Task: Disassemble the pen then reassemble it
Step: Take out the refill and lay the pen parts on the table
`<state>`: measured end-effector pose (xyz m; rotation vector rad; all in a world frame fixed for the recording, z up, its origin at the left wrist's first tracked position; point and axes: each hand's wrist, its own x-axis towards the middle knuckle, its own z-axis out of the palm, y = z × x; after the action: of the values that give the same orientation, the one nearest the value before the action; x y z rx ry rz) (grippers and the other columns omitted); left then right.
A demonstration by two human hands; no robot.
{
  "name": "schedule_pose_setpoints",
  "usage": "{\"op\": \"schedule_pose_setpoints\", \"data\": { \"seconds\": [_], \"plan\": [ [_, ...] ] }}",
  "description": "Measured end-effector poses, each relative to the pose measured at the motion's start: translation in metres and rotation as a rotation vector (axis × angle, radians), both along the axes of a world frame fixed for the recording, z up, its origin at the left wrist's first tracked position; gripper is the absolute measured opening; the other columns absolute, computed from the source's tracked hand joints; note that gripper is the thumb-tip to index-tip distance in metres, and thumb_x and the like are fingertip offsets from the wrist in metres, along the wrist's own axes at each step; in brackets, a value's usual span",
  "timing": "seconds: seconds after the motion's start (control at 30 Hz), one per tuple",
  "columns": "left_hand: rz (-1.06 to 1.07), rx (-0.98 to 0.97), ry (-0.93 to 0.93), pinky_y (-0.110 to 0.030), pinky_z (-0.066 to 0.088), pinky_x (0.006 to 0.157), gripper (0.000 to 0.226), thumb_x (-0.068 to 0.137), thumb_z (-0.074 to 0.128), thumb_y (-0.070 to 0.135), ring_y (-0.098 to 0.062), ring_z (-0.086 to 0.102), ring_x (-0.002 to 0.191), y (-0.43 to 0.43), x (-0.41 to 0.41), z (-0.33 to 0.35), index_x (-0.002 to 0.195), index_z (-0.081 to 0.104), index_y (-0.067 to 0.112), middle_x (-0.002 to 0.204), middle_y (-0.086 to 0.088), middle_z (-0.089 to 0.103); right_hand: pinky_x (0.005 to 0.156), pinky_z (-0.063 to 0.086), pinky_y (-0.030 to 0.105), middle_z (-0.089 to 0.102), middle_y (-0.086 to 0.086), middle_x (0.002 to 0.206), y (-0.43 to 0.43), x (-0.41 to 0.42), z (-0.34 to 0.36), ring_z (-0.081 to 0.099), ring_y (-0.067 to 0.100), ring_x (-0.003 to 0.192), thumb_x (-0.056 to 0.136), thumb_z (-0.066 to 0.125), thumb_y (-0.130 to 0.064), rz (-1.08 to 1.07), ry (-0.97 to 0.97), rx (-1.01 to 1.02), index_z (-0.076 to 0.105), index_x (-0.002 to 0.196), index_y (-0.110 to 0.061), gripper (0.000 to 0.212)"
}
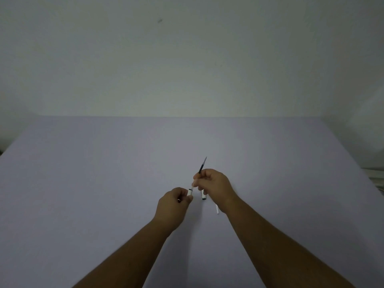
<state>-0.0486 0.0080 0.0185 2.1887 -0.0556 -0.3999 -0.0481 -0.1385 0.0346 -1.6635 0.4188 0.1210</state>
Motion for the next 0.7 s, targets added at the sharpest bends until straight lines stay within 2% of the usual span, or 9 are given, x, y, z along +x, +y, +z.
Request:
{"op": "schedule_pose_setpoints", "data": {
  "seconds": [0.1,0.2,0.33,0.4,0.47,0.57,0.6,0.67,0.7],
  "plan": [
    [-0.016,-0.003,-0.021,-0.023,0.043,0.063,0.015,0.09,0.056,0.032,-0.011,0.054,0.071,-0.001,0.001,0.003,0.094,0.061,0.019,0.082,0.006,0.06,0.073,0.051,0.034,0.07,-0.001,0.081,-0.003,-0.002,0.0,0.064,0.017,0.08,0.075,0.067,-0.013,0.1,-0.008,-0.065,0.069,0.074,-0.026,0.013],
    [-0.043,-0.006,-0.052,-0.022,0.042,0.063,0.015,0.091,0.055,0.032,-0.012,0.053,0.069,-0.003,0.003,0.007,0.095,0.06,0.018,0.078,0.004,0.06,0.084,0.053,0.037,0.072,-0.002,0.089,-0.005,-0.005,0.0,0.067,0.018,0.093,0.074,0.07,-0.02,0.154,-0.035,-0.062,0.07,0.079,-0.029,0.01],
    [-0.08,0.07,-0.135,-0.018,0.038,0.057,0.014,0.091,0.055,0.029,-0.01,0.046,0.061,-0.007,0.007,0.009,0.092,0.059,0.015,0.071,0.003,0.055,0.072,0.046,0.018,0.071,-0.014,0.08,-0.01,0.001,0.008,0.065,-0.005,0.079,0.08,0.068,-0.027,0.019,-0.131,0.039,0.07,0.08,-0.03,0.003],
    [-0.084,0.104,-0.179,-0.016,0.036,0.055,0.014,0.092,0.054,0.028,-0.008,0.045,0.06,-0.01,0.01,0.01,0.096,0.059,0.015,0.072,0.005,0.054,0.072,0.046,0.02,0.069,-0.011,0.075,-0.013,0.004,0.007,0.063,-0.001,0.075,0.081,0.068,-0.024,0.028,-0.139,-0.015,0.069,0.074,-0.028,0.009],
    [-0.085,0.121,-0.215,-0.018,0.036,0.06,0.017,0.092,0.054,0.028,-0.009,0.049,0.066,-0.014,0.013,0.01,0.102,0.06,0.015,0.081,0.002,0.059,0.078,0.049,0.024,0.07,-0.005,0.077,-0.013,0.005,0.006,0.065,0.007,0.08,0.08,0.068,-0.023,0.091,-0.106,-0.069,0.069,0.071,-0.027,0.01],
    [-0.094,0.148,-0.237,-0.019,0.038,0.066,0.02,0.091,0.054,0.029,-0.012,0.052,0.073,-0.017,0.017,0.009,0.106,0.06,0.016,0.092,-0.001,0.063,0.072,0.048,0.015,0.072,-0.009,0.08,-0.017,0.007,0.002,0.066,0.003,0.081,0.079,0.069,-0.028,0.128,-0.083,-0.021,0.071,0.076,-0.029,0.004],
    [-0.095,0.148,-0.244,-0.018,0.037,0.062,0.02,0.091,0.054,0.029,-0.012,0.052,0.072,-0.016,0.019,0.008,0.105,0.06,0.017,0.09,0.001,0.062,0.068,0.047,0.012,0.072,-0.012,0.082,-0.019,0.009,0.0,0.065,0.001,0.078,0.079,0.069,-0.033,0.1,-0.082,0.027,0.072,0.08,-0.03,0.004],
    [-0.085,0.149,-0.238,-0.014,0.033,0.057,0.017,0.091,0.054,0.029,-0.011,0.051,0.071,-0.013,0.023,0.005,0.103,0.06,0.019,0.087,0.004,0.058,0.064,0.046,0.016,0.07,-0.01,0.087,-0.028,0.015,-0.005,0.06,0.006,0.071,0.082,0.064,-0.039,-0.053,-0.039,0.063,0.071,0.087,-0.029,0.013],
    [-0.078,0.152,-0.232,-0.014,0.033,0.057,0.016,0.091,0.054,0.029,-0.011,0.051,0.072,-0.011,0.024,0.003,0.103,0.06,0.02,0.086,0.004,0.057,0.064,0.047,0.02,0.07,-0.004,0.089,-0.033,0.018,-0.01,0.058,0.01,0.07,0.085,0.06,-0.038,-0.122,0.001,-0.019,0.07,0.089,-0.025,0.017]
  ]
}}
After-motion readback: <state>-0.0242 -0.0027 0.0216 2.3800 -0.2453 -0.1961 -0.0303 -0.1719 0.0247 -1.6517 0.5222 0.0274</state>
